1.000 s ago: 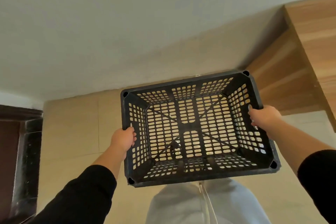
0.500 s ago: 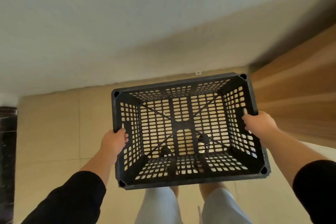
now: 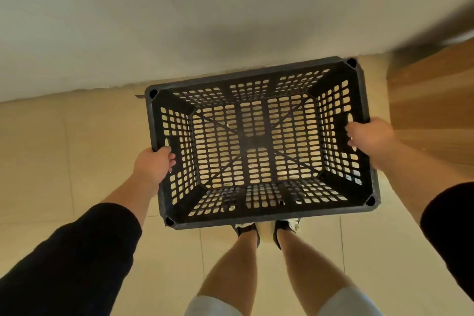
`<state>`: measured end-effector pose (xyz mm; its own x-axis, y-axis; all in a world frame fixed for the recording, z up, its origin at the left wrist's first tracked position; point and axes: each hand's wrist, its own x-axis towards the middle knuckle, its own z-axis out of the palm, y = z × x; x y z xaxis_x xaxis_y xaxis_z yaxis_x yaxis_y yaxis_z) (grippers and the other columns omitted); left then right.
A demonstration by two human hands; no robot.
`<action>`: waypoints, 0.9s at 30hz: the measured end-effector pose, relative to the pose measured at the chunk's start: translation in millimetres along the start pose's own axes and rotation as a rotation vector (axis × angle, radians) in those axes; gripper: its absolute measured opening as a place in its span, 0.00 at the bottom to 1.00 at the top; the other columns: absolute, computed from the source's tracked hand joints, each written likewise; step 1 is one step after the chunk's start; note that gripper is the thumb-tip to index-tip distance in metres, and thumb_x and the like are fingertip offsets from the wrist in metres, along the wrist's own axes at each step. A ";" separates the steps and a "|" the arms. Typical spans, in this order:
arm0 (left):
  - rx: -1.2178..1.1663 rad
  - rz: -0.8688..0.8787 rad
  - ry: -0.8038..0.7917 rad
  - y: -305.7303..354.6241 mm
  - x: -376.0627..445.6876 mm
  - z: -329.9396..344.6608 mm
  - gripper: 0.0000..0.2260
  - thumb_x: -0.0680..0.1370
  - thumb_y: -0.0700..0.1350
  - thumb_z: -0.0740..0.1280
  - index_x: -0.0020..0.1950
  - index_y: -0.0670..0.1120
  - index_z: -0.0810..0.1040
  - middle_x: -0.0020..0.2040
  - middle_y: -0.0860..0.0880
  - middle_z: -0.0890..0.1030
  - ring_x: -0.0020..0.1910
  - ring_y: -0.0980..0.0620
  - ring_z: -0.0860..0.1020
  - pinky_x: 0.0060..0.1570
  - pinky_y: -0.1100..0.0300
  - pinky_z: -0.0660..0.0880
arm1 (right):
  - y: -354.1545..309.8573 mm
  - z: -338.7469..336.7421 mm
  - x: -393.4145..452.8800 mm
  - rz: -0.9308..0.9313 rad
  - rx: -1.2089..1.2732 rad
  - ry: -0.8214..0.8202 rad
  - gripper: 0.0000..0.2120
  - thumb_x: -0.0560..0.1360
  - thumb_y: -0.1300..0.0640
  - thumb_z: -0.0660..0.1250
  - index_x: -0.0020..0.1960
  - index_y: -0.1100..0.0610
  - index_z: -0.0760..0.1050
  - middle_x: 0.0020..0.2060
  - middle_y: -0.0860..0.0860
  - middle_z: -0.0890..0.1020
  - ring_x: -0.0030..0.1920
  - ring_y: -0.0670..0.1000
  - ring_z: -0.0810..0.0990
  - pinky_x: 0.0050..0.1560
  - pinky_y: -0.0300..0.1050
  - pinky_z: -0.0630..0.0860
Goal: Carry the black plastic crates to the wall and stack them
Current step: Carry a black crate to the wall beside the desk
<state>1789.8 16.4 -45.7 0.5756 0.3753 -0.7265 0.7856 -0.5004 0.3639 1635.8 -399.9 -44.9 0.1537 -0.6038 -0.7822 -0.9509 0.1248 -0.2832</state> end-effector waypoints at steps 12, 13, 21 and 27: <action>-0.036 -0.009 -0.033 19.2 97.5 48.7 0.10 0.84 0.46 0.66 0.63 0.44 0.79 0.46 0.46 0.83 0.42 0.49 0.80 0.53 0.50 0.80 | -19.6 57.0 86.7 -0.012 0.079 0.019 0.22 0.76 0.51 0.69 0.67 0.57 0.75 0.52 0.56 0.84 0.51 0.60 0.84 0.57 0.61 0.82; -0.032 -0.013 -0.027 19.7 102.5 50.8 0.10 0.84 0.46 0.66 0.63 0.44 0.79 0.46 0.46 0.83 0.43 0.49 0.80 0.55 0.49 0.80 | -18.8 59.8 94.7 -0.012 0.078 0.026 0.22 0.75 0.50 0.69 0.66 0.57 0.76 0.51 0.55 0.84 0.50 0.60 0.85 0.56 0.60 0.82; 0.263 0.028 -0.025 30.1 89.2 48.2 0.21 0.84 0.47 0.65 0.76 0.45 0.69 0.60 0.46 0.80 0.57 0.41 0.80 0.54 0.45 0.76 | -33.8 56.2 79.7 0.020 -0.129 0.030 0.30 0.76 0.53 0.70 0.74 0.60 0.65 0.60 0.60 0.78 0.56 0.64 0.81 0.57 0.62 0.81; 0.550 0.308 -0.057 64.5 4.1 23.4 0.29 0.77 0.51 0.68 0.77 0.52 0.67 0.69 0.46 0.76 0.58 0.41 0.81 0.55 0.38 0.82 | -53.0 38.1 -11.2 0.001 -0.302 -0.026 0.34 0.78 0.52 0.69 0.78 0.58 0.58 0.69 0.63 0.70 0.65 0.66 0.74 0.65 0.63 0.76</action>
<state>1837.5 -32.6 -38.8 0.7319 0.1152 -0.6716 0.3454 -0.9123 0.2200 1694.7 -369.8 -42.2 0.1553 -0.5832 -0.7973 -0.9874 -0.1168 -0.1069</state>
